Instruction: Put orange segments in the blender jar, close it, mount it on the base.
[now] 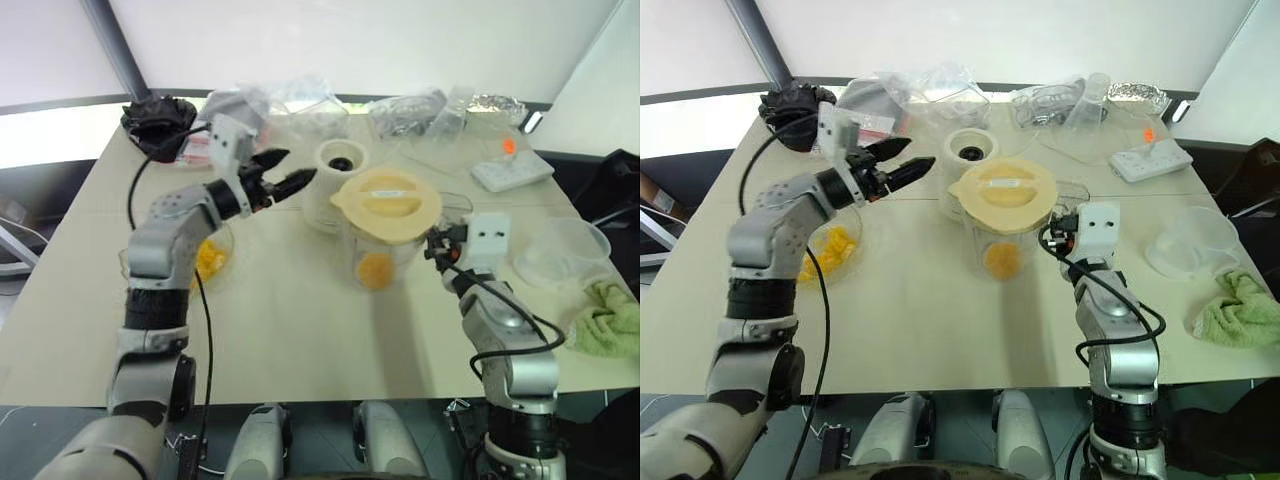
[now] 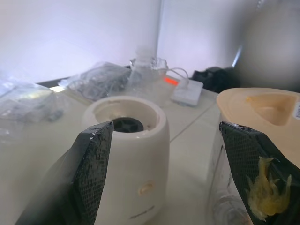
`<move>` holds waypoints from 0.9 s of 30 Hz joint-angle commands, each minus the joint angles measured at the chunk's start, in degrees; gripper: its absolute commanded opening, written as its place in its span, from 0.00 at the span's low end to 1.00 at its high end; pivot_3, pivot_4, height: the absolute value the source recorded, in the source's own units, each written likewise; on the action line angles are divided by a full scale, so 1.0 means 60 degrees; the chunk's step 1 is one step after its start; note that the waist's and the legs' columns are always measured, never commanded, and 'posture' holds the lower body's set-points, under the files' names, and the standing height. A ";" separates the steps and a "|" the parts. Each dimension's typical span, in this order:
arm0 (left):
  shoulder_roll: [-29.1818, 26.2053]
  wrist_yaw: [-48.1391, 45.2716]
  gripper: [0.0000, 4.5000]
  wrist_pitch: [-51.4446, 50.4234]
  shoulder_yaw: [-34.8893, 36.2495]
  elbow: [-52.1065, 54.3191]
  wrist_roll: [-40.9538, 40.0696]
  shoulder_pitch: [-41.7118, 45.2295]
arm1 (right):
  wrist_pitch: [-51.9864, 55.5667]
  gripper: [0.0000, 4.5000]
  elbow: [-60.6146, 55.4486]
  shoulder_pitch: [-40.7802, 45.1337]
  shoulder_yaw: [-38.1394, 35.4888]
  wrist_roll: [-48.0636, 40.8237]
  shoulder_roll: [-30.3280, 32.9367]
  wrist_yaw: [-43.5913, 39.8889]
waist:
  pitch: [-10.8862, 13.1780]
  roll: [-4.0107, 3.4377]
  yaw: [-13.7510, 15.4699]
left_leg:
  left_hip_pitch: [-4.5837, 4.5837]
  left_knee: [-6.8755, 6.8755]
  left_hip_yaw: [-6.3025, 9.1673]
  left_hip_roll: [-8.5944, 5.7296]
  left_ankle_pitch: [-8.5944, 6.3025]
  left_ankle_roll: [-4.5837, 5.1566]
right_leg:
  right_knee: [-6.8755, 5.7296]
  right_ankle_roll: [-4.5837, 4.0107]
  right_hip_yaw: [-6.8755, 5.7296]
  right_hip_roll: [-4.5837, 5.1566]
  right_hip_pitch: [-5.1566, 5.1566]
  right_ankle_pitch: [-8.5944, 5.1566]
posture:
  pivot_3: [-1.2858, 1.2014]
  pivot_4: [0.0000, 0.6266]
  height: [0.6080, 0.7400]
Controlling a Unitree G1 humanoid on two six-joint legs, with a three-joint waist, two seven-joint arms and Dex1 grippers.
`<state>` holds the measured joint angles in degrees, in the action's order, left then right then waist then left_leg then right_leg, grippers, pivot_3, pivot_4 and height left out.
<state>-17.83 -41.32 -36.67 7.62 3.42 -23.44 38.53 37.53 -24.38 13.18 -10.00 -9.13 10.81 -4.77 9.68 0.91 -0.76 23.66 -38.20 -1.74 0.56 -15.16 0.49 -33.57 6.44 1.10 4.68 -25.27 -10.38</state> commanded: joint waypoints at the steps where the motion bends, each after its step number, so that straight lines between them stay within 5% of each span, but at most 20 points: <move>1: 0.0161 0.0448 0.83 -0.0397 -0.0109 0.1324 -0.0488 -0.0712 | 0.0126 0.20 -0.0533 0.0912 -0.0651 -0.0476 0.0259 0.0008 | 0.0001 -0.0002 0.0003 | 0.0000 0.0001 -0.0001 0.0000 0.0000 0.0000 | -0.0001 0.0000 0.0000 0.0000 0.0000 0.0000 | 0.52 0.24 1.00; 8: 0.0279 0.0898 0.83 -0.0226 -0.0873 0.2462 -0.0357 -0.2239 | 0.1611 0.20 -0.0324 0.3093 -0.1553 -0.1273 0.1222 -0.0105 | 0.0007 -0.0011 0.0000 | -0.0010 -0.0003 0.0000 0.0000 0.0004 -0.0006 | -0.0030 -0.0010 -0.0003 -0.0007 -0.0006 0.0002 | 0.52 0.24 1.00; 13: 0.0497 0.1385 0.83 -0.0117 -0.1030 0.2657 -0.0358 -0.2750 | 0.2858 0.20 0.1447 0.6447 -0.1806 -0.1604 0.2261 -0.0023 | 0.0043 -0.0064 -0.0042 | -0.0020 -0.0010 -0.0017 -0.0004 0.0007 -0.0008 | -0.0039 -0.0032 0.0012 -0.0007 -0.0014 0.0018 | 0.52 0.24 1.00; 17: 0.0457 0.1694 0.83 0.0168 -0.0951 0.2556 -0.0203 -0.2941 | 0.2144 0.20 0.3749 0.7985 -0.0789 -0.0833 0.2798 -0.0211 | 0.0040 -0.0059 -0.0048 | -0.0026 0.0010 -0.0026 0.0005 0.0007 -0.0007 | -0.0039 -0.0034 -0.0008 -0.0033 -0.0009 0.0016 | 0.52 0.24 1.00; 27: 0.0215 0.1947 0.83 0.0660 -0.1136 0.2907 -0.0027 -0.3625 | -0.1129 0.20 0.9386 1.0699 0.0011 0.0104 0.1528 0.0183 | 0.0049 -0.0066 -0.0279 | -0.0013 0.0017 -0.0057 0.0006 0.0007 -0.0007 | -0.0034 -0.0025 0.0010 -0.0023 -0.0022 0.0022 | 0.52 0.24 1.00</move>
<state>-16.26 -30.04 -34.27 0.71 18.36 -23.74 17.02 36.01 32.21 72.19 -9.22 -8.54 19.65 -3.75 9.97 0.51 -2.43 23.58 -38.09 -2.07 0.60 -15.12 0.44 -33.78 6.42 1.15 4.54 -25.41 -10.18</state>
